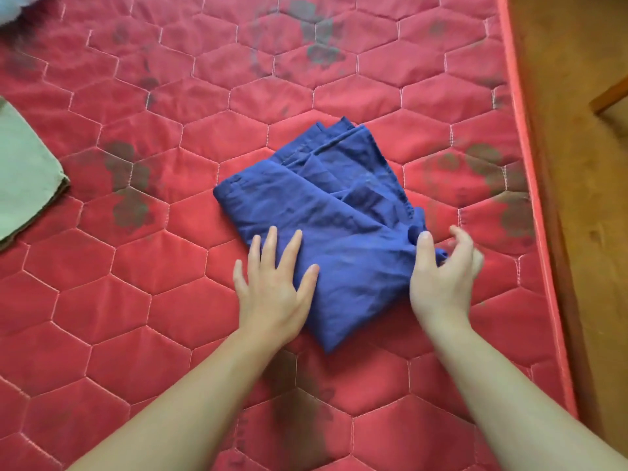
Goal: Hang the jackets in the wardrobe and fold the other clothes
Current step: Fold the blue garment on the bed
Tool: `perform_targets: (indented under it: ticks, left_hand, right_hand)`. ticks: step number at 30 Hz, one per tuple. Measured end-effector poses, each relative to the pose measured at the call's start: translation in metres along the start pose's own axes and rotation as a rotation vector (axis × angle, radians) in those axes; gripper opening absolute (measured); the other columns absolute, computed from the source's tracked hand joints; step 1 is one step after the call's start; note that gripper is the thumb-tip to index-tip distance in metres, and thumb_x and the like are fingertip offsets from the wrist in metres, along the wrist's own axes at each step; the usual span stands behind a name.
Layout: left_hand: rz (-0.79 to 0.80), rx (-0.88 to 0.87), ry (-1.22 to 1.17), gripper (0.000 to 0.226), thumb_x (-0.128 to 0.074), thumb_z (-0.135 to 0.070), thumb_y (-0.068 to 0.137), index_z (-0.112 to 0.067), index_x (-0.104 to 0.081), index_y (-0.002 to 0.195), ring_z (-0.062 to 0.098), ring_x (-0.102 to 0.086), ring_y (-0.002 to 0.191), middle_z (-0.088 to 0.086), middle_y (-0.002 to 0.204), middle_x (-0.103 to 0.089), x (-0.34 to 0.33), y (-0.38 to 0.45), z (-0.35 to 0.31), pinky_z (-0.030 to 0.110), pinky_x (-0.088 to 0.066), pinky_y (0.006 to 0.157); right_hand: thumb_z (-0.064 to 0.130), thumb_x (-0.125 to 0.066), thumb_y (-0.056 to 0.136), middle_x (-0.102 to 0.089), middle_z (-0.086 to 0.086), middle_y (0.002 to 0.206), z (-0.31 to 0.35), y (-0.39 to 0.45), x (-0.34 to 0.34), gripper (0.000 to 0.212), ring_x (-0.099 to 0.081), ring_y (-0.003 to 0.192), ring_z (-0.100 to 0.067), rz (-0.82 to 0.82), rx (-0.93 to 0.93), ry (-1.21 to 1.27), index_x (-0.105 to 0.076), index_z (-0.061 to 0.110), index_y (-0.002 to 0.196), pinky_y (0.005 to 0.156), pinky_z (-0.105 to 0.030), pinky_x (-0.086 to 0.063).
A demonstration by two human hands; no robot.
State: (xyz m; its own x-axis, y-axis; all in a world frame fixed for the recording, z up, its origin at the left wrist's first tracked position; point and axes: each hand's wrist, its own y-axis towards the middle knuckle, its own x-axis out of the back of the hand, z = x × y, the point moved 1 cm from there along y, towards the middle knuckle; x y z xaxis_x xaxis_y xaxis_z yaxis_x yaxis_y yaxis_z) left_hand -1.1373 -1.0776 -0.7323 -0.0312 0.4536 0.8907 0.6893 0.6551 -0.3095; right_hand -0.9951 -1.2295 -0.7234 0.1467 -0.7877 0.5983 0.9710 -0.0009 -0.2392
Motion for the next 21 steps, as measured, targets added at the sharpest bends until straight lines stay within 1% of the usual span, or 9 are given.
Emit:
perform_targets:
  ticks: [2,4,6,8,10,12,16,18,21]
  left_hand:
    - [0.025,-0.023,0.036,0.079,-0.009,-0.070,0.078,-0.044,-0.017,0.152,0.019,0.002,0.151,-0.005,0.164,-0.003,-0.005,0.000,0.003,0.048,-0.002,0.118]
    - [0.003,-0.017,0.005,0.078,-0.012,-0.070,0.079,-0.043,-0.016,0.153,0.020,0.004,0.151,-0.004,0.165,0.000,-0.008,0.001,0.002,0.048,-0.003,0.119]
    - [-0.042,0.017,-0.057,0.079,-0.017,-0.071,0.080,-0.040,-0.017,0.153,0.022,0.002,0.151,-0.002,0.165,-0.001,-0.010,0.001,0.000,0.046,-0.006,0.119]
    - [-0.108,0.075,-0.185,0.076,-0.036,-0.064,0.087,-0.033,-0.020,0.154,0.023,-0.002,0.151,0.003,0.164,-0.004,-0.008,0.000,-0.002,0.042,-0.008,0.119]
    - [-0.194,0.168,-0.423,0.074,-0.060,-0.040,0.091,-0.023,-0.024,0.154,0.024,-0.014,0.148,0.009,0.161,-0.017,-0.005,0.003,-0.002,0.033,-0.011,0.118]
    - [-0.248,0.296,-0.700,0.075,-0.067,-0.026,0.090,-0.017,-0.026,0.152,0.022,-0.033,0.139,0.005,0.149,-0.035,0.001,0.008,-0.003,0.029,-0.021,0.117]
    - [-0.259,0.588,-1.006,0.071,-0.069,-0.034,0.088,-0.024,-0.032,0.147,0.017,-0.056,0.110,-0.007,0.117,-0.060,0.009,0.013,-0.003,0.032,-0.040,0.102]
    - [-0.259,0.631,-1.043,0.060,-0.071,-0.037,0.086,-0.027,-0.043,0.138,0.018,-0.061,0.097,-0.005,0.105,-0.066,0.008,0.011,0.003,0.040,-0.047,0.099]
    - [-0.131,0.660,-1.073,0.049,-0.074,-0.036,0.084,-0.025,-0.054,0.127,0.018,-0.065,0.085,-0.004,0.091,-0.068,0.006,-0.002,0.011,0.048,-0.055,0.090]
  right_hand:
    - [0.039,-0.051,0.090,-0.041,-0.014,0.143,0.014,-0.006,0.005,0.060,-0.039,0.132,-0.027,-0.053,0.342,-0.145,-0.042,0.011,0.142,0.112,-0.040,-0.028]
    - [0.038,-0.049,0.088,-0.041,-0.010,0.147,0.016,-0.018,-0.005,0.056,-0.036,0.137,-0.026,0.076,0.634,-0.311,-0.048,0.016,0.140,0.111,-0.045,-0.025]
    - [0.041,-0.043,0.089,-0.040,-0.007,0.151,0.004,-0.024,-0.018,0.055,-0.035,0.140,-0.028,0.235,0.763,-0.517,-0.050,0.021,0.140,0.112,-0.052,-0.024]
    - [0.050,-0.036,0.090,-0.037,-0.007,0.154,-0.012,-0.018,-0.025,0.062,-0.032,0.142,-0.030,0.316,0.699,-0.682,-0.045,0.023,0.144,0.113,-0.055,-0.023]
    - [0.055,-0.031,0.090,-0.036,-0.008,0.155,-0.022,-0.013,-0.027,0.066,-0.032,0.142,-0.030,0.333,0.634,-0.745,-0.042,0.023,0.147,0.113,-0.056,-0.024]
    - [0.056,-0.031,0.090,-0.035,-0.008,0.155,-0.023,-0.013,-0.029,0.067,-0.031,0.143,-0.030,0.331,0.610,-0.736,-0.041,0.022,0.147,0.113,-0.054,-0.024]
    - [0.056,-0.030,0.090,-0.031,-0.005,0.157,-0.021,-0.029,-0.034,0.069,-0.026,0.145,-0.028,0.310,0.569,-0.678,-0.038,0.021,0.149,0.115,-0.052,-0.022]
    - [0.056,-0.029,0.090,-0.031,-0.004,0.157,-0.020,-0.035,-0.038,0.069,-0.026,0.144,-0.027,0.283,0.520,-0.691,-0.038,0.022,0.148,0.114,-0.052,-0.023]
    - [0.056,-0.029,0.090,-0.034,-0.006,0.156,-0.018,-0.039,-0.046,0.068,-0.030,0.143,-0.030,0.243,0.450,-0.737,-0.040,0.022,0.147,0.112,-0.054,-0.025]
